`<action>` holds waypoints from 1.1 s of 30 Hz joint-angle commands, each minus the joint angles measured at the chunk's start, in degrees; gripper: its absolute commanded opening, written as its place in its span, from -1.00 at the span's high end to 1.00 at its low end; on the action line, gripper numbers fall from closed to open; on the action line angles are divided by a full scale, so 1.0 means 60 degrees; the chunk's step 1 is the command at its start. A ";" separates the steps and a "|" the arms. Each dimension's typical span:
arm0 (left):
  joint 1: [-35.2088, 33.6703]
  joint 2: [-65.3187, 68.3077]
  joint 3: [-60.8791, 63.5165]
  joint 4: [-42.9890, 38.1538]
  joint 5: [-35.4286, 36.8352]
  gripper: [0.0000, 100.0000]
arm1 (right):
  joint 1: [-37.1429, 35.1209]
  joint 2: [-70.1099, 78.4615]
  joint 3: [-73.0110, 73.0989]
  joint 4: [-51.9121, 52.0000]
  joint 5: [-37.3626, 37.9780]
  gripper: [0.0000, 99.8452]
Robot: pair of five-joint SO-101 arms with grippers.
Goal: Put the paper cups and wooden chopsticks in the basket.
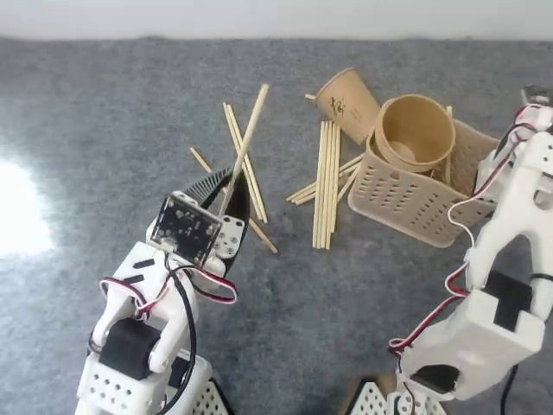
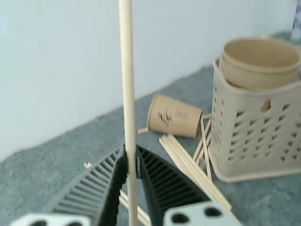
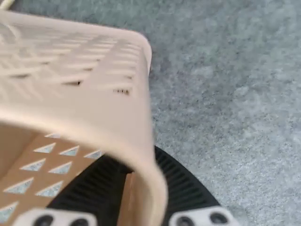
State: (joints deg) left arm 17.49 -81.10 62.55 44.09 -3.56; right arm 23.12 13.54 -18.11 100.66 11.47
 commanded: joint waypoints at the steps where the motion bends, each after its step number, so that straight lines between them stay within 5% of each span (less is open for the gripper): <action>1: 0.0527 0.0000 -0.0110 -0.0762 0.0176 0.98 | 0.0022 0.0081 -0.0176 0.0344 0.0366 0.87; 6: 0.0923 0.0000 -0.0095 -0.1714 0.0161 0.98 | -0.0125 -0.0359 -0.0176 0.0359 0.0396 0.55; 16: 0.0923 0.0015 -0.0037 -0.4132 -0.0674 0.98 | -0.0872 -0.3040 -0.0176 0.0168 0.0410 0.56; 24: 0.1084 0.0000 0.0007 -0.3634 -0.0864 0.98 | -0.0667 -0.4872 -0.0176 0.0037 0.0410 0.56; 29: 0.2125 -0.0103 -0.0168 -0.1553 -0.2769 0.98 | -0.0037 -0.5531 -0.0176 -0.0037 0.0454 0.56; 33: 0.2139 -0.0147 -0.0491 -0.2315 -0.2696 0.98 | 0.0256 -0.5795 -0.0117 0.0081 0.0821 0.56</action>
State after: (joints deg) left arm 29.54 -81.19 62.73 33.45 -20.26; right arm 23.21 -18.55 -18.11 100.57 14.46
